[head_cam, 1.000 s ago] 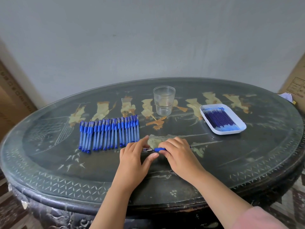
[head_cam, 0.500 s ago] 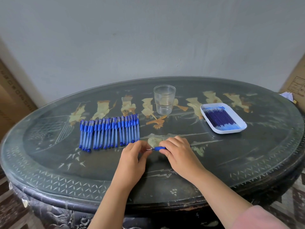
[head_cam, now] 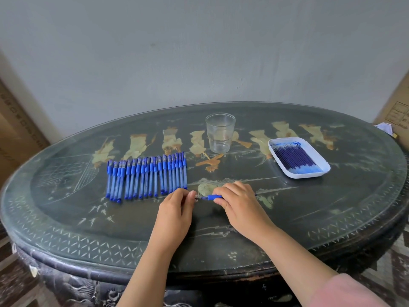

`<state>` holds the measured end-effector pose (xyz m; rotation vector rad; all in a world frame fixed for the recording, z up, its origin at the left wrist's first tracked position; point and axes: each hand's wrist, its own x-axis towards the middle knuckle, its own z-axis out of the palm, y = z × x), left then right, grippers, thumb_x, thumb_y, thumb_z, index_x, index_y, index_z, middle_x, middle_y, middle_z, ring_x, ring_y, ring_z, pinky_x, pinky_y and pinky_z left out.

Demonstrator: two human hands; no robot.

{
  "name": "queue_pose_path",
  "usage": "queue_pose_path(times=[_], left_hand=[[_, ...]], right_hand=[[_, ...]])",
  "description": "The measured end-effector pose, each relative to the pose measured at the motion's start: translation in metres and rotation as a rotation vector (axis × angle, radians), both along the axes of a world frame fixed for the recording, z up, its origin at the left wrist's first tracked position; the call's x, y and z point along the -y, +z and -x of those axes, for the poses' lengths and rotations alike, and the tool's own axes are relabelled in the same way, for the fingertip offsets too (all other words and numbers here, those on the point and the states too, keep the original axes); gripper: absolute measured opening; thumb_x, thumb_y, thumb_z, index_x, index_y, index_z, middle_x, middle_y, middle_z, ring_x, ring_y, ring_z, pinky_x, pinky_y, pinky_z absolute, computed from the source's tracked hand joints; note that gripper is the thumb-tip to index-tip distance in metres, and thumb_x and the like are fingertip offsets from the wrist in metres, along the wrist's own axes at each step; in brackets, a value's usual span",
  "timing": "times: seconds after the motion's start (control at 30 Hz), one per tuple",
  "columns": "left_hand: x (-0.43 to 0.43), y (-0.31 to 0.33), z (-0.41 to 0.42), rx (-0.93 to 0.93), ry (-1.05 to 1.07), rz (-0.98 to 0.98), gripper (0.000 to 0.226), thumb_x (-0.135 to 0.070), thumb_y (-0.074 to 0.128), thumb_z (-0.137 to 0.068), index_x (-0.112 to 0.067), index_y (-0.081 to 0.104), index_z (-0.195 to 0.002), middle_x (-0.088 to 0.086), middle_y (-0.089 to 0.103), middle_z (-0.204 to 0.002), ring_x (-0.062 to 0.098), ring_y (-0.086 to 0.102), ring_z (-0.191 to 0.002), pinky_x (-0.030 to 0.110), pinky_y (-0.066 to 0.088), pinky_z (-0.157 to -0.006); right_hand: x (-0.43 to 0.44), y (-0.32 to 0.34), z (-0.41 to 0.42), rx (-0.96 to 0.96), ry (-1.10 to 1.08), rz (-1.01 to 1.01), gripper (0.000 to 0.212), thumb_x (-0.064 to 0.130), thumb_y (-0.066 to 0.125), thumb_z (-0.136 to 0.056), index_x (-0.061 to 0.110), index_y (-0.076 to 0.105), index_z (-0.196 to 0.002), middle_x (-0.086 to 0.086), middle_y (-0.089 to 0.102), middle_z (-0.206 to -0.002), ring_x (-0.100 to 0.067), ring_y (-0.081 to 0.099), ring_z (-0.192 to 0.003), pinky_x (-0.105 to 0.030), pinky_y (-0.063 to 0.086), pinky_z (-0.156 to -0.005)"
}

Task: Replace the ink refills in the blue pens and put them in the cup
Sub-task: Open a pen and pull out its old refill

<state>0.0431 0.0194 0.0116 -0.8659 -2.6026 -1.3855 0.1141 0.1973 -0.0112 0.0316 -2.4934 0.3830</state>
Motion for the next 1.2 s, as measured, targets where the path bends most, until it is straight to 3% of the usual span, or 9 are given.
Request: queue_pose_path(times=[0.1, 0.23, 0.33, 0.53, 0.83, 1.07, 1.2], left_hand=[[0.002, 0.004, -0.002, 0.023, 0.132, -0.109, 0.013, -0.028, 0.065, -0.091, -0.021, 0.061, -0.08, -0.008, 0.063, -0.071, 0.01, 0.057, -0.07, 0.018, 0.043, -0.062], [0.009, 0.009, -0.002, 0.143, 0.229, -0.243, 0.012, -0.015, 0.075, -0.082, -0.021, 0.065, -0.079, -0.011, 0.066, -0.07, 0.005, 0.06, -0.069, 0.013, 0.047, -0.065], [0.015, 0.009, -0.001, 0.167, 0.206, -0.2, 0.015, -0.009, 0.075, -0.079, -0.022, 0.068, -0.078, -0.009, 0.066, -0.07, 0.004, 0.059, -0.067, 0.01, 0.046, -0.064], [0.019, 0.002, 0.003, 0.018, 0.075, 0.033, 0.025, 0.001, 0.073, -0.073, -0.023, 0.073, -0.079, -0.008, 0.065, -0.078, 0.004, 0.059, -0.075, 0.004, 0.043, -0.069], [0.013, 0.001, 0.001, -0.024, 0.055, 0.088, 0.025, -0.007, 0.072, -0.077, -0.03, 0.072, -0.085, -0.015, 0.062, -0.08, 0.007, 0.056, -0.071, 0.017, 0.048, -0.071], [0.012, 0.003, 0.0, 0.06, 0.065, 0.045, 0.027, -0.01, 0.073, -0.079, -0.032, 0.06, -0.088, -0.011, 0.063, -0.08, 0.009, 0.055, -0.072, 0.022, 0.048, -0.07], [0.015, 0.002, -0.004, 0.034, 0.1, -0.04, 0.028, -0.013, 0.075, -0.079, -0.032, 0.058, -0.09, -0.012, 0.064, -0.086, 0.006, 0.056, -0.08, 0.009, 0.042, -0.071]], right_hand=[[0.0, 0.0, 0.0, -0.003, -0.02, 0.007, 0.025, 0.032, 0.04, -0.098, 0.022, 0.063, -0.1, 0.011, 0.061, -0.092, -0.015, 0.049, -0.085, -0.03, 0.041, -0.077], [0.0, 0.001, -0.001, 0.009, -0.029, 0.011, 0.025, 0.032, 0.04, -0.097, 0.023, 0.063, -0.099, 0.011, 0.061, -0.091, -0.016, 0.052, -0.084, -0.031, 0.044, -0.076], [0.0, 0.002, -0.001, 0.021, -0.034, 0.007, 0.025, 0.031, 0.039, -0.097, 0.023, 0.063, -0.1, 0.011, 0.061, -0.091, -0.015, 0.052, -0.085, -0.03, 0.043, -0.077], [0.0, 0.001, -0.002, 0.029, -0.041, 0.01, 0.024, 0.03, 0.039, -0.098, 0.022, 0.062, -0.1, 0.01, 0.059, -0.091, -0.017, 0.052, -0.084, -0.033, 0.046, -0.076], [0.001, 0.002, -0.002, 0.035, -0.051, 0.015, 0.024, 0.03, 0.039, -0.097, 0.022, 0.062, -0.099, 0.01, 0.059, -0.091, -0.017, 0.05, -0.084, -0.034, 0.045, -0.075], [0.002, 0.003, -0.003, 0.041, -0.046, -0.007, 0.024, 0.03, 0.039, -0.097, 0.022, 0.062, -0.1, 0.011, 0.06, -0.092, -0.016, 0.051, -0.084, -0.033, 0.046, -0.076], [0.003, 0.004, -0.003, 0.018, -0.052, -0.014, 0.024, 0.029, 0.041, -0.097, 0.022, 0.064, -0.101, 0.01, 0.061, -0.092, -0.017, 0.053, -0.084, -0.034, 0.046, -0.077]])
